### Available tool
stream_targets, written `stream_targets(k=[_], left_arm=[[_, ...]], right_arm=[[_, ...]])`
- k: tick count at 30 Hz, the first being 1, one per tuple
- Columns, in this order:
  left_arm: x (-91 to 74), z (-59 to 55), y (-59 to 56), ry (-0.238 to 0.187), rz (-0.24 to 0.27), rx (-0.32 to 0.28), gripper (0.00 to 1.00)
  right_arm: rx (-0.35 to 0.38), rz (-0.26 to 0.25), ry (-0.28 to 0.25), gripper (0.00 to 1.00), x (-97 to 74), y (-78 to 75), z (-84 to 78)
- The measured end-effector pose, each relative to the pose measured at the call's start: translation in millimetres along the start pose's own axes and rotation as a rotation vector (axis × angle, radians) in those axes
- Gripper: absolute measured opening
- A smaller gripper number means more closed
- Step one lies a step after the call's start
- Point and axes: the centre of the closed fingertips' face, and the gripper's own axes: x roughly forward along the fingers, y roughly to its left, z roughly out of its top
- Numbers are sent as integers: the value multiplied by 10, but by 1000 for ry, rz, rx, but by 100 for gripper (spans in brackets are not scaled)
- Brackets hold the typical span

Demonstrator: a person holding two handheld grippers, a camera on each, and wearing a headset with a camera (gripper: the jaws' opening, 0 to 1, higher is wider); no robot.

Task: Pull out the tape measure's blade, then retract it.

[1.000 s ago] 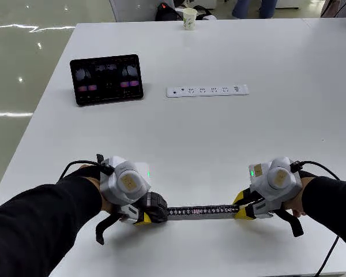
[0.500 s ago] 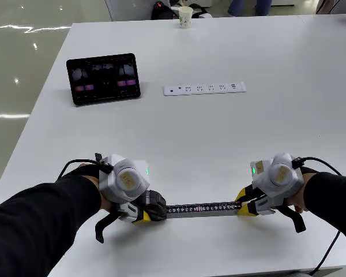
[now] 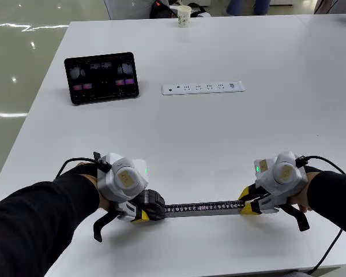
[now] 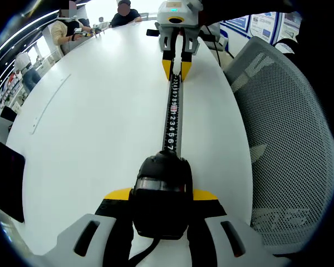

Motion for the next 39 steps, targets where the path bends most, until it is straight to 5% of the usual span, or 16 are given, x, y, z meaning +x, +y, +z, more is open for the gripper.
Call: stream_targets(k=[39], left_arm=[[4,-1,14,-6,3,-3,31]], right_arm=[[8,-19,71,10,-190,-56,-323]])
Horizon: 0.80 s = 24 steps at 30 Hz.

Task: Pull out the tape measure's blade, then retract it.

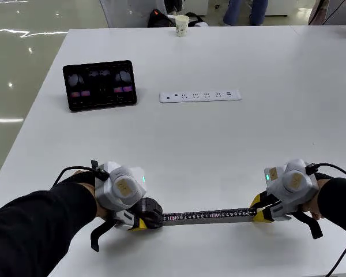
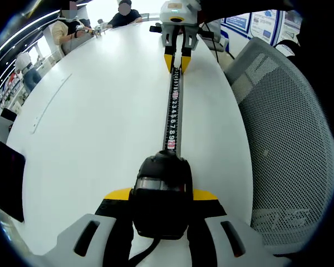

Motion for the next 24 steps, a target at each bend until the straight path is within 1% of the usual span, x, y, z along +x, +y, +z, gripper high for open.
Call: stream_targets(k=[15,24], left_arm=[[-5,1,7,-3,4,-4,31],[-1,5,2,-3,7,-10,31]], right_arm=[[9,-2,7,10,-51,-22,-78],[10,10,14,10,-62,-24,-103]])
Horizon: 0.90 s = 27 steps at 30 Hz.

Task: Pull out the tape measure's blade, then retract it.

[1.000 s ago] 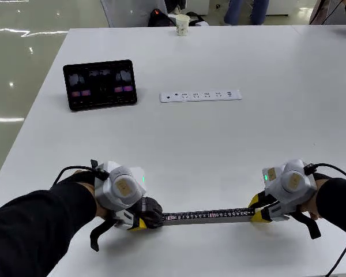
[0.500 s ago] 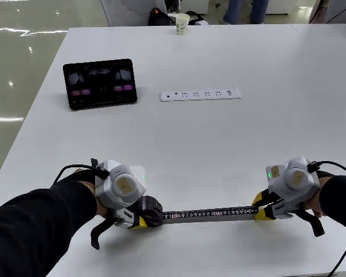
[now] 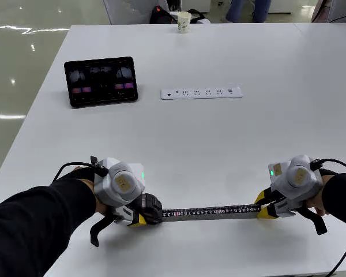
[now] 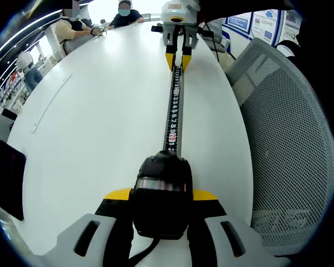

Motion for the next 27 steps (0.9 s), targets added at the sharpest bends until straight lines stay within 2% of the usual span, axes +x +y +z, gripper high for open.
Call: stream_targets(k=[9,16,19,22,27], left_arm=[[4,-2,-10,-3,0,0,31],[3,-1,-5,-13,8,-6,31],[1,13,-4,-27,10,-33,32],[-10,39,8,-57,1,-70,33],[8,35,11,-59,8,-56,34]], right_arm=[[1,-6,6,10,8,-3,-9],[9,-5,38,11,26,-5,3],[22,-1,36,12,27,-6,0],[9,3,49,12,27,0,-2],[-27,4,89,12,37,2,6]])
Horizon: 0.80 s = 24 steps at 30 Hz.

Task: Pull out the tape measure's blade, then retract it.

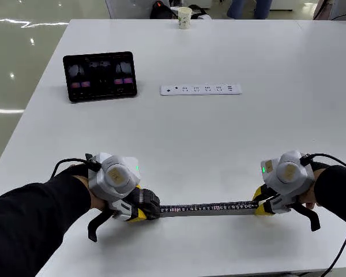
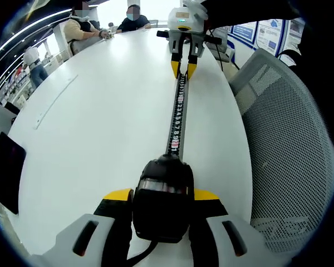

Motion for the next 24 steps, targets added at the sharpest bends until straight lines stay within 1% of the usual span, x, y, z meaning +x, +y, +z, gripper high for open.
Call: stream_targets(k=[4,6,9,12,14,15,16,17,18,19,21,24], left_arm=[[15,-3,3,9,0,10,34],[11,-2,8,9,-3,2,34],[2,-2,8,8,-12,0,35],[-22,-14,8,18,-19,-4,35],[-48,-19,25,18,-16,-10,37],[-69,-32,33,22,-12,-24,39],[-86,-28,39,16,-8,-43,40],[-110,-1,33,-10,-17,-88,40],[-124,11,37,-26,-20,-108,40],[-153,1,58,-32,-14,-128,42],[-182,-19,87,-37,-4,-156,47],[-230,-26,103,-61,-1,-195,52]], right_arm=[[5,-5,7,13,-6,1,-8],[-16,-14,9,13,-7,12,-9],[-16,-19,16,13,-15,6,-6],[-41,-23,28,13,-15,11,-7],[-50,-23,29,14,-24,16,3],[-49,-21,27,14,-33,17,15],[-49,-22,24,14,-41,18,25],[-50,-28,14,14,-49,4,46],[-46,-31,7,14,-58,-1,62],[-47,-33,5,14,-62,-3,67],[-70,-38,13,15,-68,-5,65],[-61,-45,7,17,-86,-2,86]])
